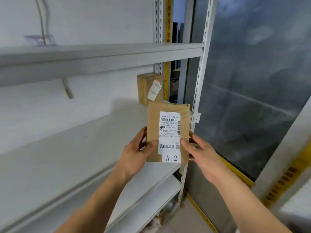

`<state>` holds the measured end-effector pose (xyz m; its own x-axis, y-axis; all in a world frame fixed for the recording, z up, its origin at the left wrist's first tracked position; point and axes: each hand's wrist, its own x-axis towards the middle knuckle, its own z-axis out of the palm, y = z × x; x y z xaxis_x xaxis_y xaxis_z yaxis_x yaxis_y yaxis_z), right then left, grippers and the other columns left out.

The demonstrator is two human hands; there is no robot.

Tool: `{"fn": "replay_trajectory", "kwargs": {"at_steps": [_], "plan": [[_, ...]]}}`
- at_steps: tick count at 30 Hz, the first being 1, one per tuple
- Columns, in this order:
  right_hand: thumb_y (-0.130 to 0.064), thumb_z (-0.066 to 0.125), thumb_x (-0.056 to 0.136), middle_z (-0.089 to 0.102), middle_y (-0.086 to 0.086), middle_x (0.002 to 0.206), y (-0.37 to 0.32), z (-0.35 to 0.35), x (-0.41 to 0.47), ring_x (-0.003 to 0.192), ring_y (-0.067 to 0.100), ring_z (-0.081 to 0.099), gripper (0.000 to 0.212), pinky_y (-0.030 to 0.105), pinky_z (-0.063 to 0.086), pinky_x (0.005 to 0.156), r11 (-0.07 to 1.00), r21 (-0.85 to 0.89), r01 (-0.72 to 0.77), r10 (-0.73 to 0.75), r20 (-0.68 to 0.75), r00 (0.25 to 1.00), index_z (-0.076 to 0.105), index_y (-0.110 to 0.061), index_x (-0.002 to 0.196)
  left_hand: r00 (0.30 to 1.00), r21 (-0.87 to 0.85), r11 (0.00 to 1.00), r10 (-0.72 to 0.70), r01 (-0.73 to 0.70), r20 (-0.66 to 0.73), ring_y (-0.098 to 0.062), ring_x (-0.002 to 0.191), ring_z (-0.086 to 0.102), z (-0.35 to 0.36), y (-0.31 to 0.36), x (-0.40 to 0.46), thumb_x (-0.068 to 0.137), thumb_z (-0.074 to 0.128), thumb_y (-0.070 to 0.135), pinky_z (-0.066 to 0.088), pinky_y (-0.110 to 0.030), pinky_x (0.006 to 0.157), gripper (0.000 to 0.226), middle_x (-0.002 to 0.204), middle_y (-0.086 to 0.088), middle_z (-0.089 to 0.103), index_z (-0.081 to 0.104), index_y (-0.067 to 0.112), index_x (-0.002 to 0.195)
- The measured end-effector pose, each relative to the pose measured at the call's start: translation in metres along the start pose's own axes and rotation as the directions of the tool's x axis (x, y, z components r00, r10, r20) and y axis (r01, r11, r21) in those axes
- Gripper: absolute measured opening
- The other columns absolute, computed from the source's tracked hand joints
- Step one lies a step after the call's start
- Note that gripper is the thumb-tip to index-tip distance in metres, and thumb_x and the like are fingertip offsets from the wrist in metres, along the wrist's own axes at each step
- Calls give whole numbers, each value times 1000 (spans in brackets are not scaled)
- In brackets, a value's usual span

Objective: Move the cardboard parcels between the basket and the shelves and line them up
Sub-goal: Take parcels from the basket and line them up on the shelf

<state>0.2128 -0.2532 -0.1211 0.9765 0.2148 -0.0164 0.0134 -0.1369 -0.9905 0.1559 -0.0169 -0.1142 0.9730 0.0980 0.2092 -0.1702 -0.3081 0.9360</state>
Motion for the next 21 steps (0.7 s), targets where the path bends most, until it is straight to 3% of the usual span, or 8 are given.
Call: {"fn": "replay_trajectory", "kwargs": {"at_steps": [3, 7, 9, 11, 16, 19, 21], "plan": [[-42, 69, 100, 72, -22, 126, -14, 24, 23, 124, 8, 64, 45, 40, 56, 105, 999, -25, 49, -47, 60, 997, 56, -59, 139, 998, 36, 999, 26, -24, -62, -12, 127, 63, -25, -5, 10, 104, 62, 36, 53, -48, 107, 47, 135, 25, 66, 48, 55, 145], [-31, 67, 103, 71, -21, 128, -28, 53, 58, 114, 0, 66, 52, 18, 57, 83, 996, -10, 88, -86, 123, 989, 51, -51, 148, 984, 109, 994, 36, -17, -177, -6, 127, 63, -54, -15, 24, 102, 65, 29, 53, -45, 108, 53, 132, 28, 67, 47, 55, 145], [-28, 66, 104, 71, -23, 125, -33, 69, 75, 111, -1, 67, 51, 16, 56, 79, 995, -5, 104, -102, 152, 983, 51, -51, 147, 976, 162, 987, 34, 1, -214, -7, 129, 62, -70, -22, 31, 101, 66, 34, 53, -45, 108, 56, 133, 28, 66, 43, 56, 147], [-26, 65, 105, 71, -23, 124, -37, 86, 94, 111, -3, 66, 50, 18, 56, 81, 992, -12, 127, -122, 188, 975, 52, -49, 147, 966, 200, 980, 29, 24, -257, -10, 131, 61, -85, -26, 39, 101, 64, 37, 55, -40, 105, 56, 134, 28, 65, 41, 56, 148], [-20, 66, 104, 73, -20, 128, -35, 119, 158, 116, 0, 69, 54, 35, 56, 106, 980, -30, 194, -181, 248, 952, 53, -43, 151, 939, 231, 970, 11, 73, -345, -15, 126, 65, -112, -41, 75, 99, 67, 37, 54, -20, 79, 55, 136, 28, 62, 42, 56, 145], [-14, 67, 103, 73, -17, 129, -33, 131, 204, 116, 3, 70, 56, 39, 57, 106, 979, -23, 203, -187, 297, 936, 52, -38, 153, 918, 238, 964, -15, 118, -396, -17, 125, 66, -117, -53, 107, 101, 67, 32, 51, -11, 66, 58, 140, 24, 60, 40, 53, 148], [-13, 68, 102, 75, -14, 126, -34, 137, 232, 116, 6, 71, 57, 40, 56, 107, 978, -29, 209, -191, 301, 934, 53, -35, 153, 902, 249, 958, -22, 142, -432, -18, 122, 68, -118, -60, 127, 100, 68, 30, 52, -11, 65, 61, 138, 21, 62, 40, 52, 149]]}}
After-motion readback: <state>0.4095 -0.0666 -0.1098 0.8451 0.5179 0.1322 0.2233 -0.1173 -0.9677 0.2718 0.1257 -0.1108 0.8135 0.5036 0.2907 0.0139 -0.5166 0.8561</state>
